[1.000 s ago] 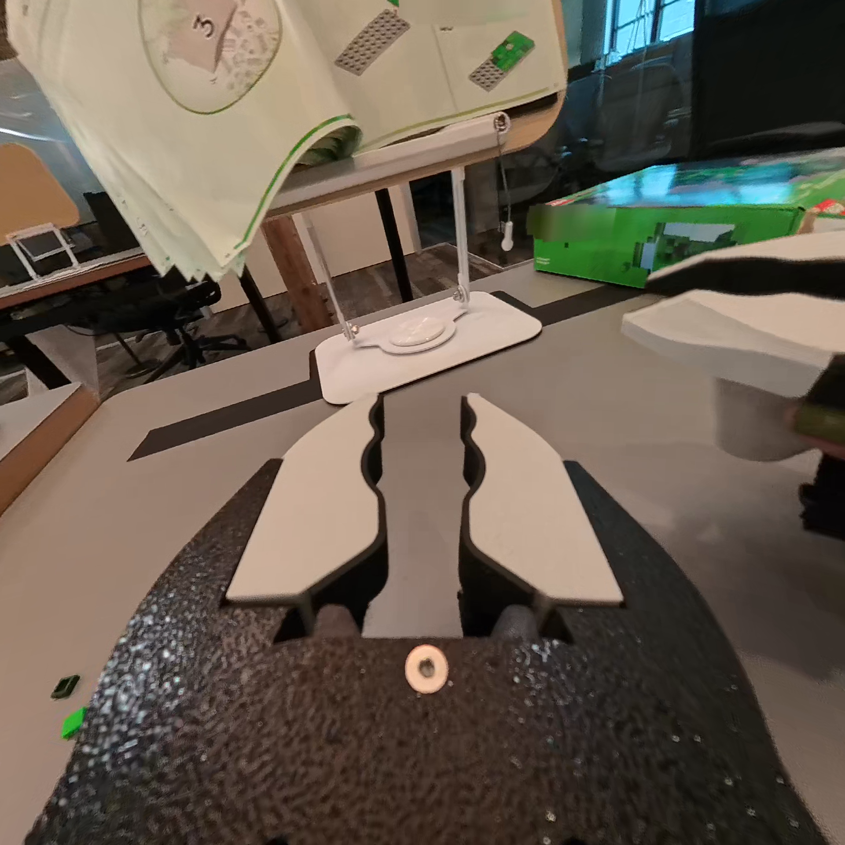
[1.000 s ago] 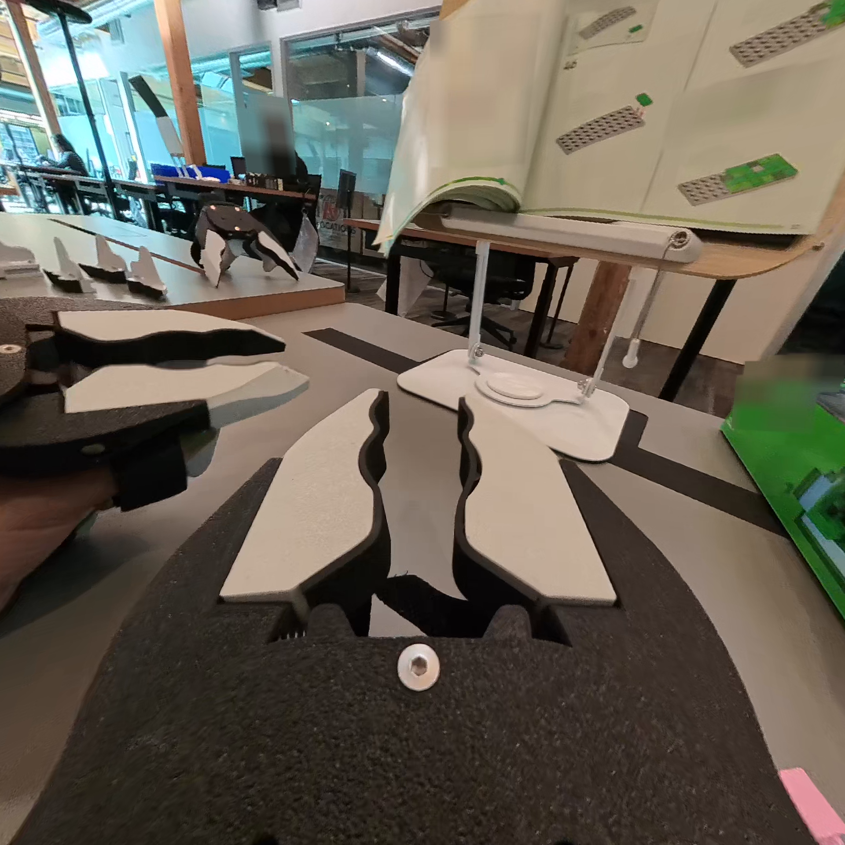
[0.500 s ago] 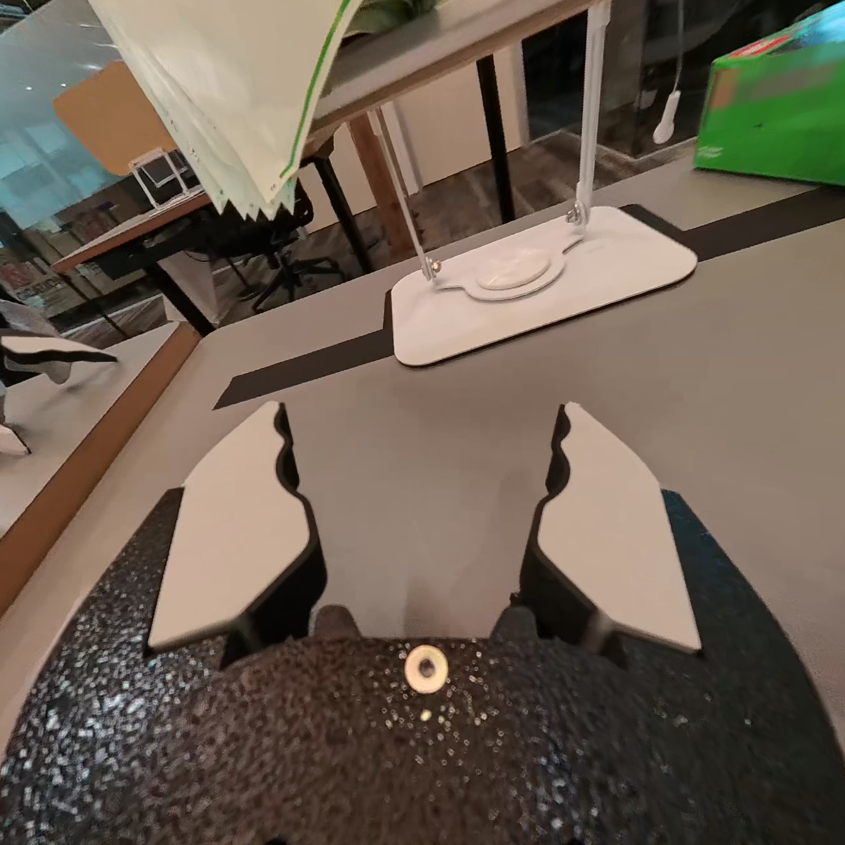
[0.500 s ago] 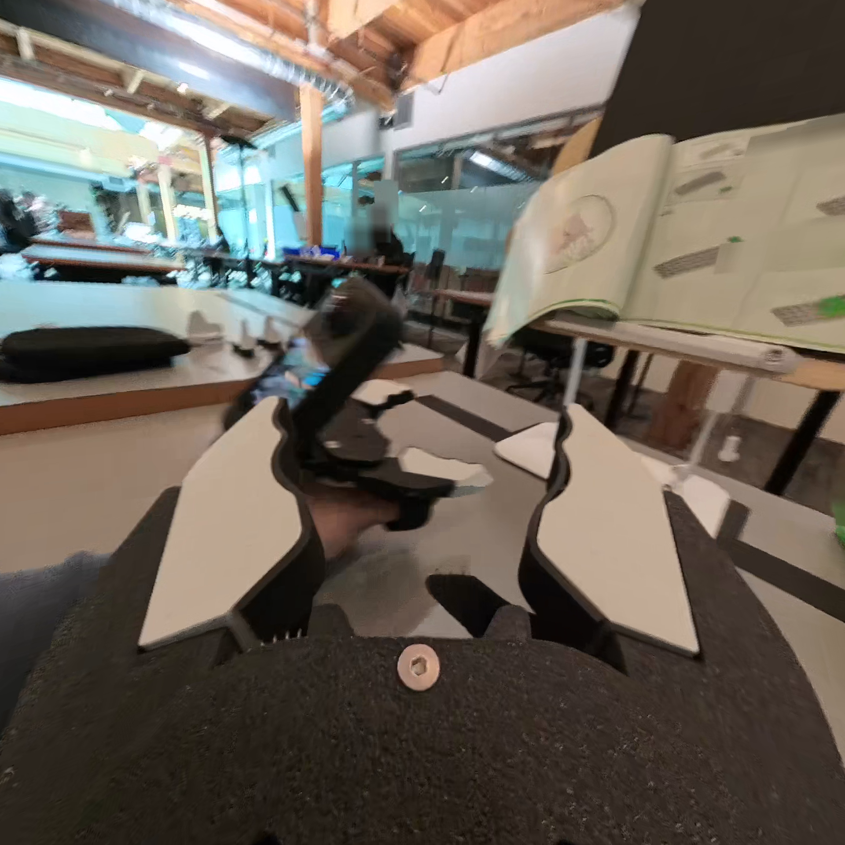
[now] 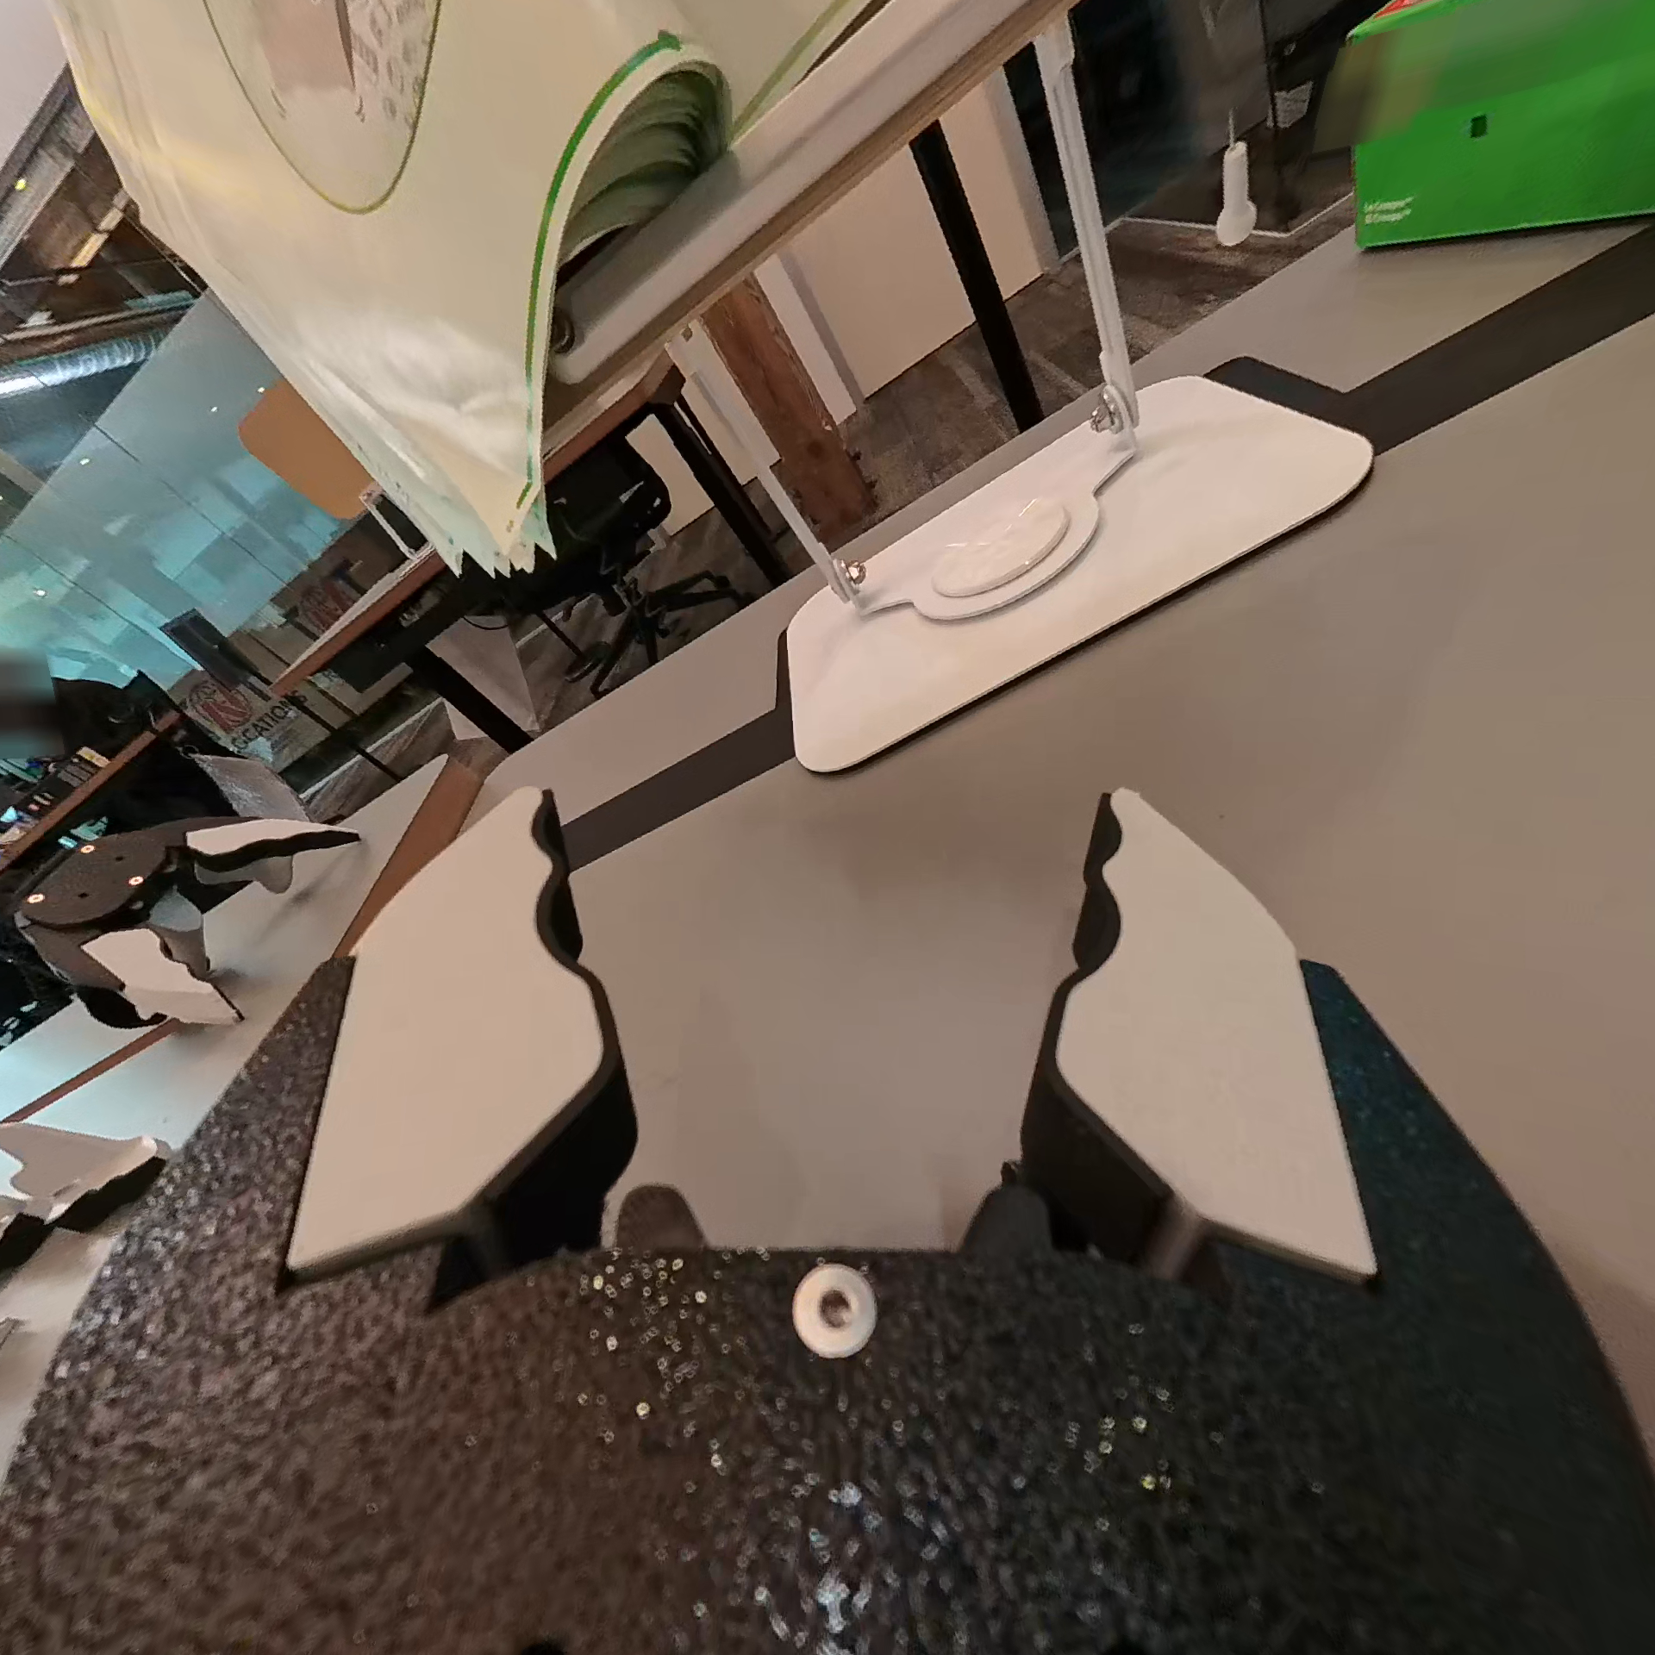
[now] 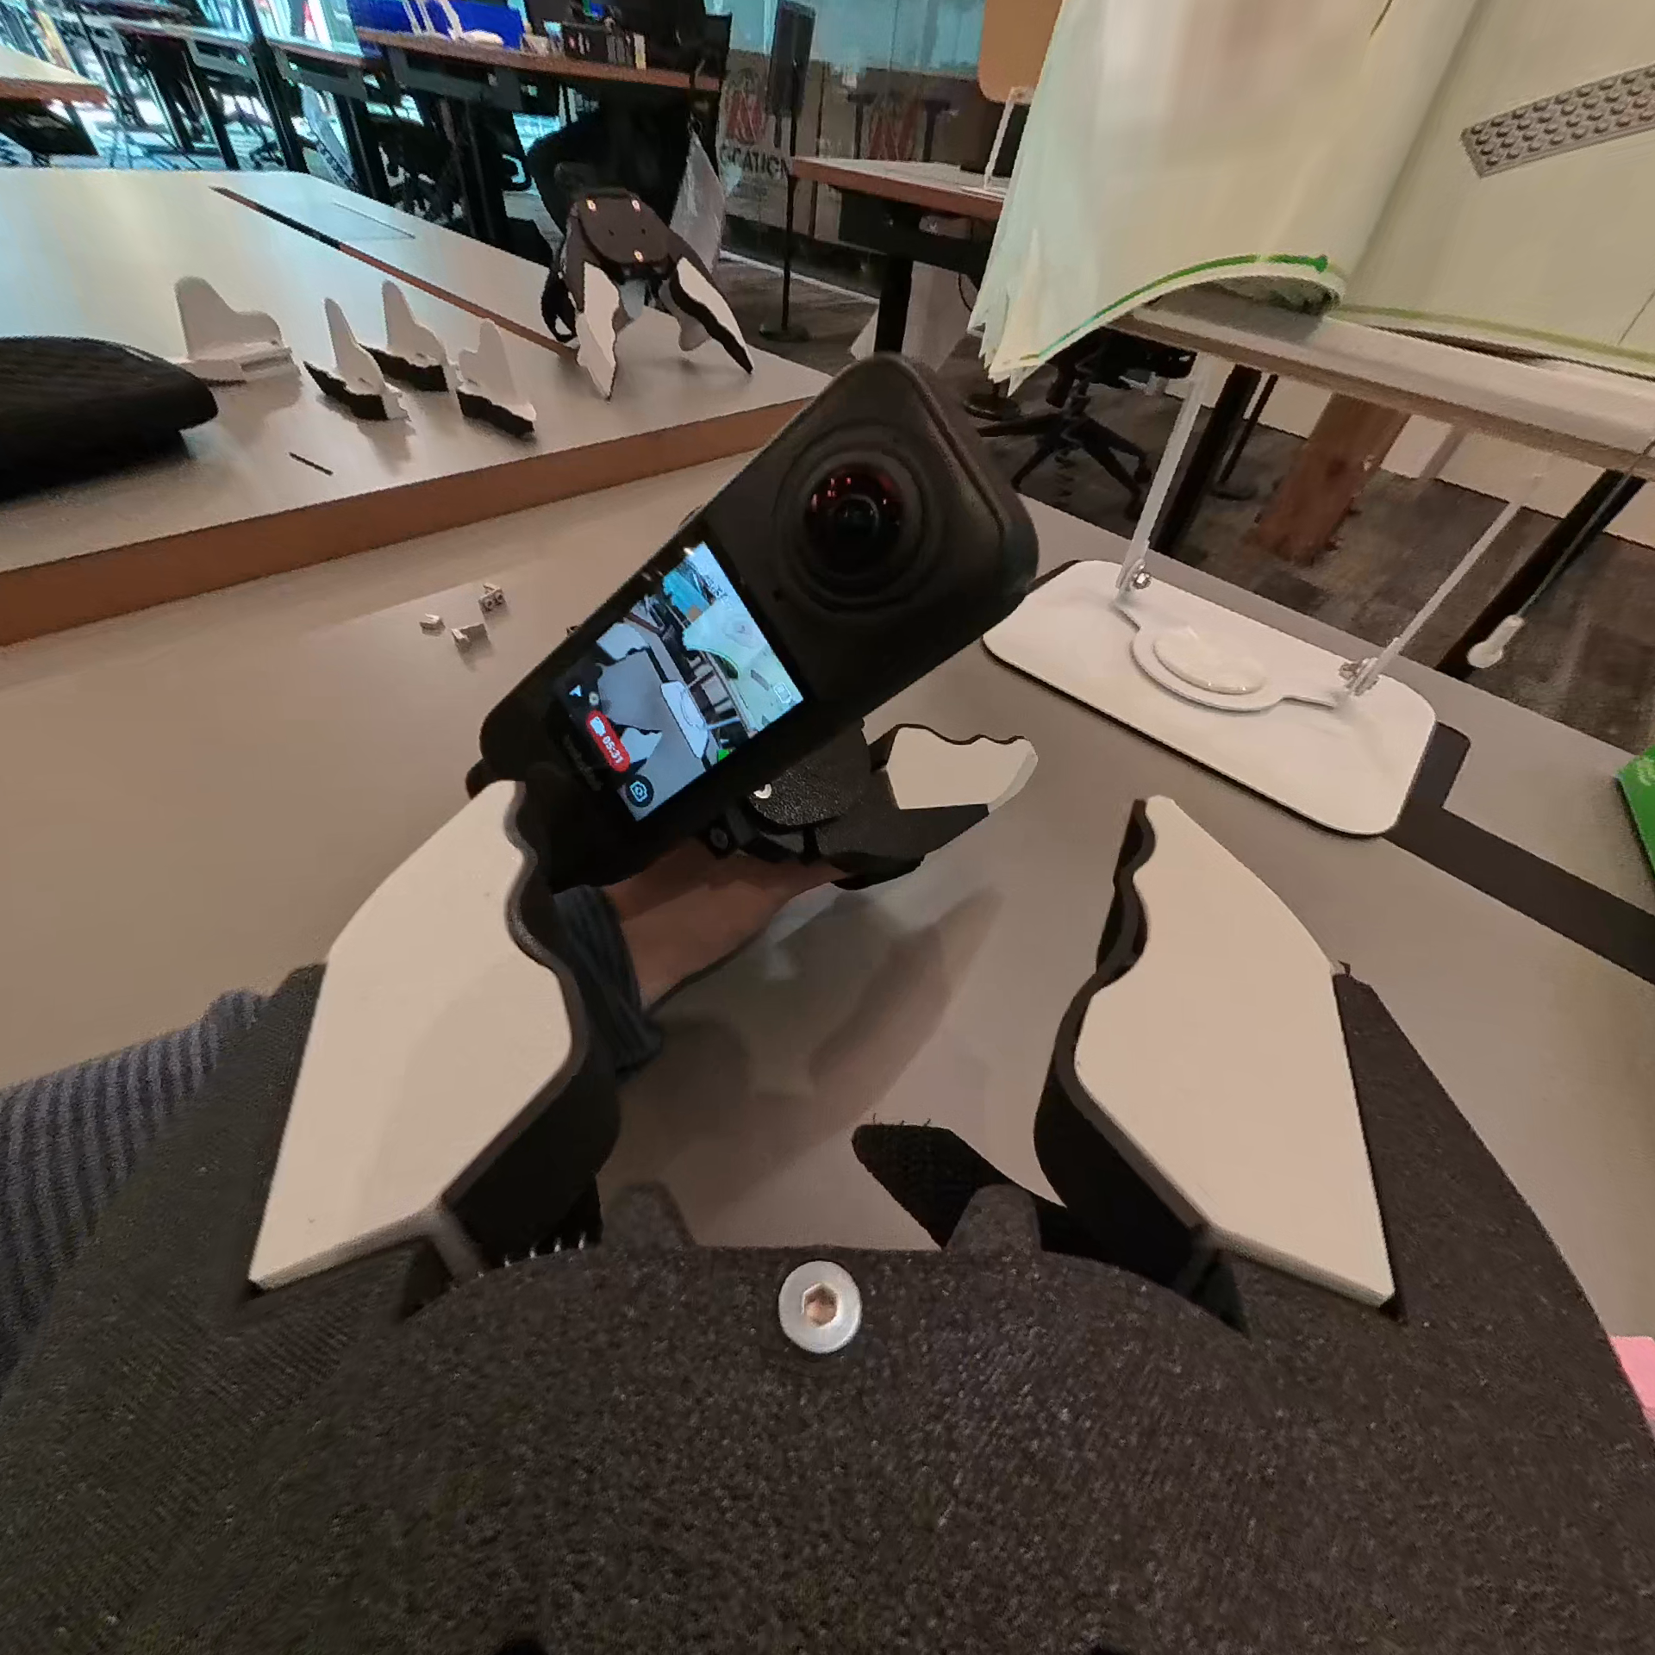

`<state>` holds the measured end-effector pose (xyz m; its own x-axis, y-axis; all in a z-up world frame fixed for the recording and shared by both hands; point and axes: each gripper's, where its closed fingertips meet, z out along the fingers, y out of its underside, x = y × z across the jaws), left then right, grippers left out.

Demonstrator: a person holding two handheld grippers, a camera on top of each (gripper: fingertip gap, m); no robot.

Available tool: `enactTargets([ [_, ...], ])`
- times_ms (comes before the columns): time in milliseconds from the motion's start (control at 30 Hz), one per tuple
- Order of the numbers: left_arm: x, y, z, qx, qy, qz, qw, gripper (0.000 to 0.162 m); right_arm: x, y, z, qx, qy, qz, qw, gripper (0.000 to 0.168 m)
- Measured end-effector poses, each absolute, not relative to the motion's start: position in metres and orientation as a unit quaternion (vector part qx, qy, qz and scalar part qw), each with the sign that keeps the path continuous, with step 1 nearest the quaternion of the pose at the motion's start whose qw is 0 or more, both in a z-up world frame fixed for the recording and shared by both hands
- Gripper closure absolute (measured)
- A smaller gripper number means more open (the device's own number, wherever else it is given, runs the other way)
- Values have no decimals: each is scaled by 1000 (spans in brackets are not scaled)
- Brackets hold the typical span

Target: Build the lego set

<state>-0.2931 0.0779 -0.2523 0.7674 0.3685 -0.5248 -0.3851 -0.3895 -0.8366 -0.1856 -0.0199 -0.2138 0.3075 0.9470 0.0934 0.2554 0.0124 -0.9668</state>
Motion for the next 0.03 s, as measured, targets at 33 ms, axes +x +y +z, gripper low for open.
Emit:
enactTargets([
  [33, -293, 77, -251, -759, 3, 342, 554, 53, -186, -20, -215, -621, -484, 335, 517, 50],
])
